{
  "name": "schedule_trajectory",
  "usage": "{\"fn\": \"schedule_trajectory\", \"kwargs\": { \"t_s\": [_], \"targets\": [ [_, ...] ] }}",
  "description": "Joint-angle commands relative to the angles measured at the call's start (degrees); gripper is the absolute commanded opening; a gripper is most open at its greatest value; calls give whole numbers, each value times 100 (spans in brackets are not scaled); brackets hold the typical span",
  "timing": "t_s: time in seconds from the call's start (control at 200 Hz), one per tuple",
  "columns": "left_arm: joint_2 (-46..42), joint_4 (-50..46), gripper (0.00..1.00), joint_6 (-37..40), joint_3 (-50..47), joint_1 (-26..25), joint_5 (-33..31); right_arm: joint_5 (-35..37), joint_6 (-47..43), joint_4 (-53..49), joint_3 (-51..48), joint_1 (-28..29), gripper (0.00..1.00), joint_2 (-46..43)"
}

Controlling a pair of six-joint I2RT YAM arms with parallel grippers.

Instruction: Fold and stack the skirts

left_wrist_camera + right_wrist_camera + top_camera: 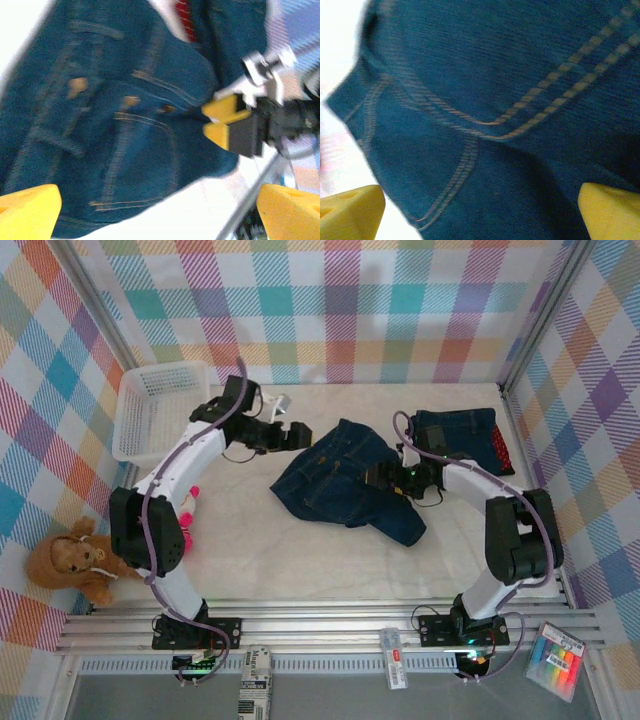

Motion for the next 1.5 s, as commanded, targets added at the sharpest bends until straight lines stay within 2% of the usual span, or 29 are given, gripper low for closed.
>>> {"fn": "schedule_trajectory", "kwargs": {
  "t_s": [0.0, 0.105, 0.22, 0.27, 0.315, 0.415, 0.505, 0.655, 0.705, 0.785, 0.835, 0.91, 0.99, 1.07, 1.15, 1.24, 1.305, 1.355, 1.5],
  "targets": [
    [109, 574, 100, -1376, -812, 181, -678, -86, 881, -116, -212, 335, 99, 76],
    [356, 774, 100, -1768, -1256, 195, -715, -307, 1712, 386, -239, 1183, 99, 291],
    [699, 852, 100, -2103, -1316, 197, -1117, -829, 2904, 1866, 17, 2085, 99, 727],
    [873, 904, 100, -2160, -1250, 197, -1304, -791, 2961, 2011, 362, 2280, 99, 826],
    [1077, 910, 100, -2170, -1145, 197, -1453, -467, 2851, 1779, 651, 2340, 99, 772],
    [1764, 1012, 100, -2106, -640, 192, -1135, 275, 2494, 1682, 694, 2277, 99, 393],
    [2438, 959, 100, -1893, 93, 101, -653, 975, 2031, 1078, 756, 2097, 99, 119],
    [3170, 362, 100, -1206, 1440, -227, -852, 1669, 1479, 806, 622, 1447, 99, 141],
    [3299, 251, 100, -1118, 1700, -282, -879, 1754, 1347, 644, 677, 1271, 99, 327],
    [3418, 167, 100, -1083, 1929, -283, -881, 2302, 1113, 200, 861, 1203, 99, 652],
    [3500, 123, 100, -1045, 2044, -287, -821, 2024, 1009, 15, 1005, 1219, 99, 872],
    [3723, 127, 100, -987, 2262, -293, -469, 872, 1114, 188, 1093, 1347, 100, 1138],
    [4073, 44, 100, -930, 2752, -334, -139, -314, 1740, 1022, 1049, 1756, 99, 1250],
    [4453, -382, 100, -763, 3623, -409, 28, -781, 2356, 1829, 1215, 2181, 99, 1201],
    [4653, -1064, 100, -372, 4611, -454, -37, -499, 2624, 1850, 1310, 2263, 100, 939],
    [4494, -1634, 100, -67, 5298, -396, -648, 778, 2673, 782, 1248, 2046, 99, 484],
    [4164, -1820, 100, 4, 5247, -253, -947, 1460, 2704, 190, 996, 1752, 99, 235],
    [3827, -1849, 100, -66, 4984, -119, -1164, 1549, 2837, 147, 607, 1436, 99, 28],
    [2331, -1234, 100, -530, 2971, 276, -1418, 1865, 2981, 138, -311, 825, 100, -725]
  ]
}}
